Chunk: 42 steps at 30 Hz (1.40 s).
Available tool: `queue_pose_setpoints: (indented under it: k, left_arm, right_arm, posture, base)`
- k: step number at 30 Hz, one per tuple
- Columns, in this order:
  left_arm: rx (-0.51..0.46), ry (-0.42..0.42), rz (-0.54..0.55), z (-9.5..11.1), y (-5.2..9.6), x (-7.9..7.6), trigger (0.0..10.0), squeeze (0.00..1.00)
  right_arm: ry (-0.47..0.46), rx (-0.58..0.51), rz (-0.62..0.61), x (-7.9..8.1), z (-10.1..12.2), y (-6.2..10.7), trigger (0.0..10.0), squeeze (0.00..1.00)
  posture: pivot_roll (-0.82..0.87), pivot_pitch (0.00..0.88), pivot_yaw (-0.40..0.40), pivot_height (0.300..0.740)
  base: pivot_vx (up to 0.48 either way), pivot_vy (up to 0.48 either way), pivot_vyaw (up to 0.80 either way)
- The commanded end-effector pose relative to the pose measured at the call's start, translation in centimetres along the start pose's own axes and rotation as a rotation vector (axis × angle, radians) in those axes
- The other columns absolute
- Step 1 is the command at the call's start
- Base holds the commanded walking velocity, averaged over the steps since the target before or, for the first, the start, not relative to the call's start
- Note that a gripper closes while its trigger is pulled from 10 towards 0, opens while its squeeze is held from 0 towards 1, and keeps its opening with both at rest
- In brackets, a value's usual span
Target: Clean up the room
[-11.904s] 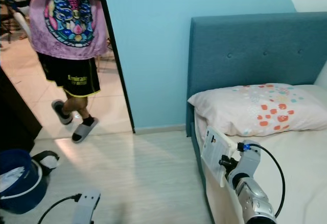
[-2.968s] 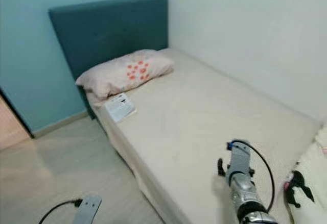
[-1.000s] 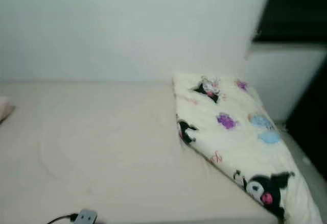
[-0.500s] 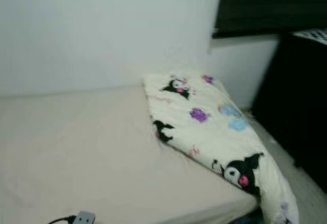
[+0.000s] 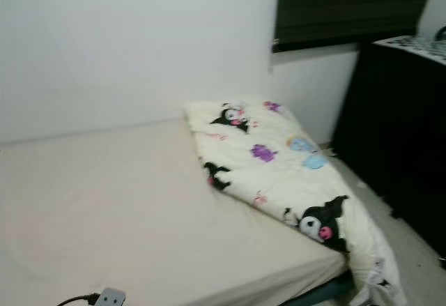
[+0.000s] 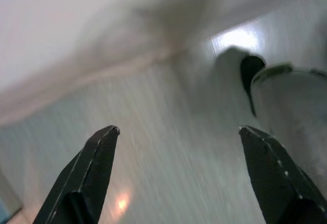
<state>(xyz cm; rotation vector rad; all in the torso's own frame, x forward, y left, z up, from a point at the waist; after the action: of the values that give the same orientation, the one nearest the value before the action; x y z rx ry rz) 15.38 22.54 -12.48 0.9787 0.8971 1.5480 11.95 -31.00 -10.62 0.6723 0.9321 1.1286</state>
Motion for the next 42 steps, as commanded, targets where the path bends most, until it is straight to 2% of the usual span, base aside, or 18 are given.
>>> queue_pose_setpoints:
  k: [1, 3, 4, 5, 6, 7, 8, 10, 18, 30, 31, 35, 38, 42]
  left_arm:
    - [-0.01, -0.009, -0.012, 0.6, 0.0, -0.4, 10.0, 0.0]
    - [-0.007, -0.012, -0.016, 0.6, 0.0, -0.6, 10.0, 0.0]
    - [-0.007, -0.012, -0.016, 0.6, 0.0, -0.6, 10.0, 0.0]
    - [-0.004, -0.012, -0.016, 0.5, 0.0, -0.6, 10.0, 0.0]
    - [-0.004, -0.012, -0.016, 0.5, 0.0, -0.6, 10.0, 0.0]
    - [0.001, -0.014, -0.013, 0.4, 0.0, -0.7, 10.0, 0.0]
    - [0.001, -0.014, -0.013, 0.4, 0.0, -0.7, 10.0, 0.0]
    - [0.008, -0.009, -0.012, 0.2, 0.0, -0.7, 10.0, 0.0]
    - [0.014, -0.008, -0.011, 0.0, 0.0, -0.7, 10.0, 0.0]
    - [0.032, -0.009, -0.009, -0.6, 0.0, -0.8, 10.0, 0.0]
    - [0.036, -0.011, -0.006, -0.8, 0.0, -0.5, 10.0, 0.0]
    - [0.037, -0.012, -0.005, -0.9, 0.0, -0.4, 10.0, 0.0]
    - [0.041, -0.018, 0.0, -1.0, 0.0, -0.1, 10.0, 0.0]
    - [0.045, -0.03, 0.005, -1.1, 0.0, -0.5, 10.0, 0.0]
  right_arm:
    - [0.004, -0.052, 0.0, 0.4, 2.0, -0.4, 10.0, 0.0]
    - [0.005, -0.093, 0.011, 2.3, 4.4, -0.8, 10.0, 0.0]
    - [0.005, -0.093, 0.011, 2.3, 4.4, -0.8, 10.0, 0.0]
    - [0.003, -0.128, 0.019, 3.2, 5.9, -0.9, 10.0, 0.0]
    - [0.003, -0.128, 0.019, 3.2, 5.9, -0.9, 10.0, 0.0]
    - [0.002, -0.2, 0.03, 4.2, 8.8, -1.0, 10.0, 0.0]
    - [0.002, -0.2, 0.03, 4.2, 8.8, -1.0, 10.0, 0.0]
    - [0.015, -0.263, 0.037, 4.2, 10.7, -0.8, 10.0, 0.0]
    - [0.029, -0.319, 0.042, 3.8, 12.1, -0.6, 10.0, 0.0]
    - [0.053, -0.444, 0.095, 4.5, 14.8, 0.0, 10.0, 0.0]
    - [0.058, -0.474, 0.126, 4.7, 15.5, 0.2, 10.0, 0.0]
    - [0.06, -0.485, 0.139, 4.8, 15.7, 0.3, 10.0, 0.0]
    - [0.08, -0.539, 0.206, 5.3, 17.1, 0.8, 10.0, 0.0]
    - [0.104, -0.572, 0.236, 5.5, 18.3, 1.1, 10.0, 0.0]
  posture:
    - [-0.08, 0.0, 0.007, 0.74]
    - [-0.08, 0.0, 0.006, 0.74]
    - [-0.08, 0.0, 0.006, 0.74]
    - [-0.08, 0.0, 0.006, 0.74]
    - [-0.08, 0.0, 0.006, 0.74]
    - [-0.08, 0.0, 0.005, 0.74]
    - [-0.08, 0.0, 0.005, 0.74]
    - [-0.08, 0.0, 0.005, 0.74]
    - [-0.08, 0.0, 0.005, 0.74]
    - [-0.08, 0.0, 0.011, 0.74]
    - [-0.09, 0.0, 0.015, 0.74]
    - [-0.09, 0.0, 0.015, 0.74]
    - [-0.09, 0.0, 0.019, 0.74]
    - [-0.09, 0.0, 0.021, 0.74]
  base:
    - [0.0, 0.0, 0.0]
    - [0.0, 0.0, 0.0]
    - [0.0, 0.0, 0.0]
    - [0.0, -0.409, 0.0]
    - [0.0, -0.409, 0.0]
    - [0.0, -0.458, 0.0]
    - [0.0, -0.458, 0.0]
    - [0.0, -0.461, 0.0]
    - [0.0, -0.461, 0.0]
    - [0.0, -0.467, 0.0]
    - [0.0, -0.472, 0.0]
    - [0.0, -0.472, 0.0]
    - [0.0, -0.454, 0.0]
    - [0.0, -0.104, 0.0]
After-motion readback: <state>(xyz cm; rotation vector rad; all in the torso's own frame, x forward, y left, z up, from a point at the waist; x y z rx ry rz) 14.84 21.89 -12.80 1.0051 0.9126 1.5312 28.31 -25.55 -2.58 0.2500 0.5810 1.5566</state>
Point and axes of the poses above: a point about 5 cm out from each wrist's last joint towards the gripper, its own y axis pointing back from the gripper into the wrist, its own z axis along the axis of the wrist's last joint, x = y × z, the point moved 3 cm from there along -y, pointing out of the wrist towards the gripper, and after that the axes turned 15 degrees about y, right-handed, at the moved point
